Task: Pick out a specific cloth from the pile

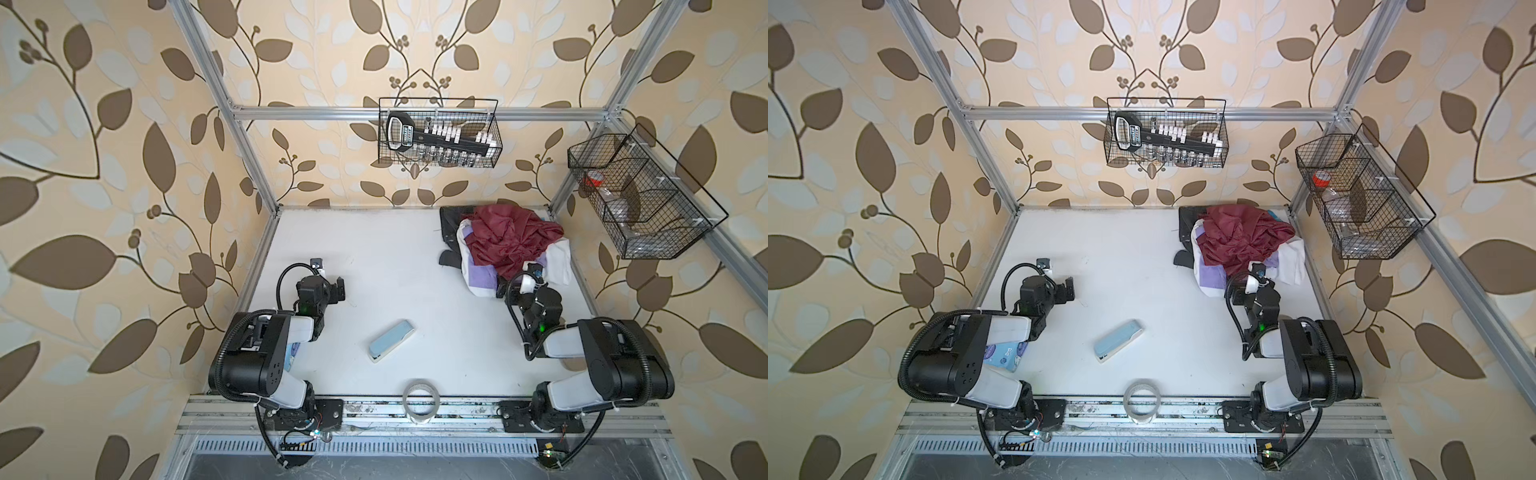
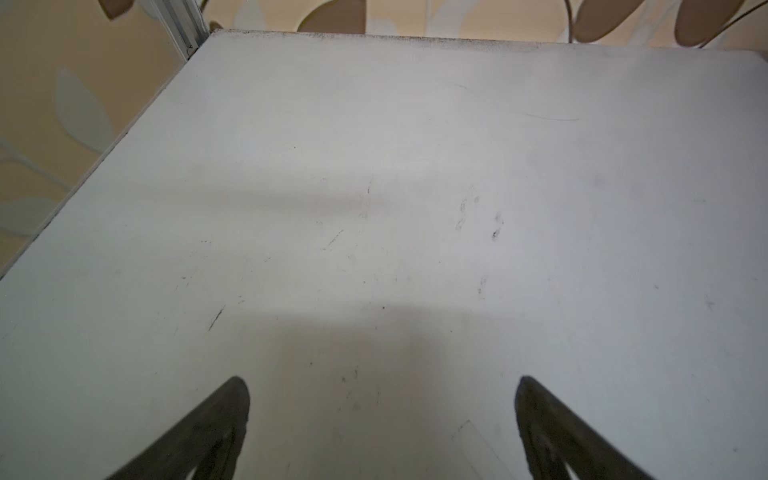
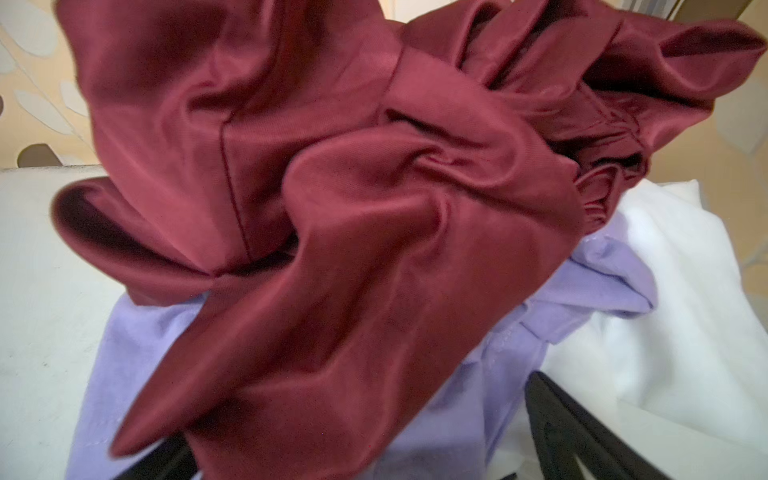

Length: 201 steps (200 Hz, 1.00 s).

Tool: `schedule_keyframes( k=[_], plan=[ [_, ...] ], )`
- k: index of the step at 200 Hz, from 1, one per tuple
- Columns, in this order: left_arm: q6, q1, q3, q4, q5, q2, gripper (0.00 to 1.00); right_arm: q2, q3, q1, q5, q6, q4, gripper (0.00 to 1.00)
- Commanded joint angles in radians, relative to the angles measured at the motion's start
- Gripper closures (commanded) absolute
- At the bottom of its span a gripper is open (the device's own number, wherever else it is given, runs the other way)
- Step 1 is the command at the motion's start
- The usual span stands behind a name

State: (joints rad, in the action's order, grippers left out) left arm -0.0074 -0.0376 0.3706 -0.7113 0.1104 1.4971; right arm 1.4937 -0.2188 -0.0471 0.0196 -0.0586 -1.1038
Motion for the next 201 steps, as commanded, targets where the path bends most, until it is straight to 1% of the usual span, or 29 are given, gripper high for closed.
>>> schedule_keyframes(
  k=[1,185,201],
  plan=[
    [-0.009,0.008,0.02,-0.022,-0.008,0.002,0.01,0.005,-0.021,0.002,0.016,0.008,-0.017,0.0],
    [-0.008,0.008,0.025,-0.016,-0.01,0.004,0.01,0.004,-0.022,0.002,0.014,0.009,-0.016,0.0],
    [-0.008,0.008,0.019,-0.021,-0.01,-0.002,0.01,-0.004,-0.029,0.009,-0.021,0.003,-0.004,0.0]
  ],
)
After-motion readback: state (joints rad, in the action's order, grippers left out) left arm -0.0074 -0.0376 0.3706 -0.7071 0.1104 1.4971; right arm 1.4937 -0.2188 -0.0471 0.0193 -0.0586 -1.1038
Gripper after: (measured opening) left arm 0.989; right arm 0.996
